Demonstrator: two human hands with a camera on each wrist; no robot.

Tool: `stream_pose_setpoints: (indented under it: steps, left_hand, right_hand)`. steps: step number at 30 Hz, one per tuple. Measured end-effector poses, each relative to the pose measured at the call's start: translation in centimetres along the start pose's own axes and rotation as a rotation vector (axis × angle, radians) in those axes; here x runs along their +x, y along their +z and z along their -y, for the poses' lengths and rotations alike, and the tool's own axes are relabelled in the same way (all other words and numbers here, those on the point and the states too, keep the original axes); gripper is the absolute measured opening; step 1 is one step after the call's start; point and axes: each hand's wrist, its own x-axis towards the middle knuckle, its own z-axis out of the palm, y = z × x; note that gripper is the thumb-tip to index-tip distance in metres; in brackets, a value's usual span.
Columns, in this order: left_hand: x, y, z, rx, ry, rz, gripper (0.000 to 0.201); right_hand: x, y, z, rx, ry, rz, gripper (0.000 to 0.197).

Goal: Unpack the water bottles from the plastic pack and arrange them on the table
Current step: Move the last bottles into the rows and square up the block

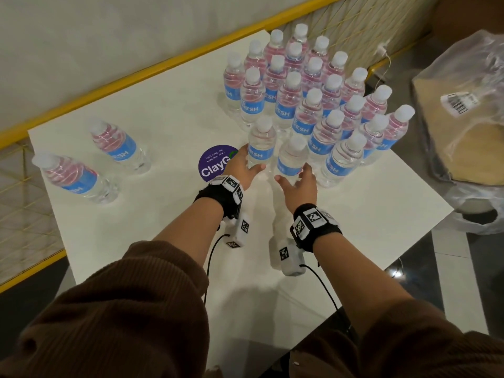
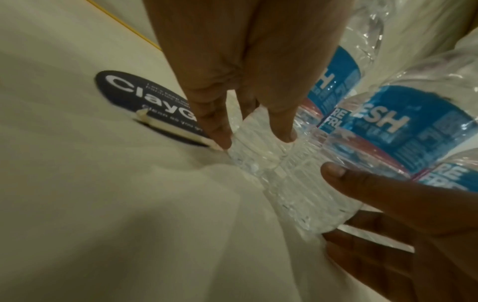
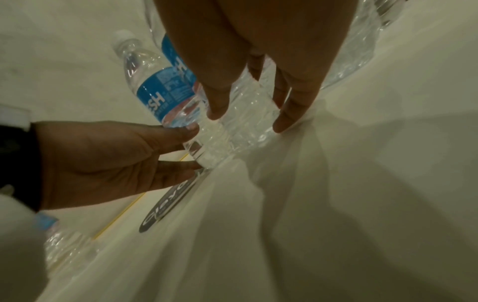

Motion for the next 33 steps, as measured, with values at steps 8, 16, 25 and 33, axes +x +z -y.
stream_pose_setpoints:
  steps: [8, 16, 25, 33]
  left_hand:
    - [2.0, 0.2, 0.7, 0.053, -0.128, -0.078, 0.055]
    - [4.0, 0.4, -0.3, 0.039, -0.168, -0.093, 0.052]
    - [6.1, 0.5, -1.3, 0.121, -0.131, -0.085, 0.044]
    - [6.6, 0.7, -1.6, 0.086, -0.168, -0.102, 0.049]
  right_hand:
    - [1.2, 0.2, 0.5, 0.097, 0.114, 0.001, 0.055]
    - [2.8, 1.5, 1.9, 0.048, 0.088, -0.024, 0.055]
    - [3.8, 2.0, 2.6, 0.023, 0.087, -0.023, 0.056]
    - [4.1, 2.4, 2.9, 0.049, 0.143, -0.04, 0.055]
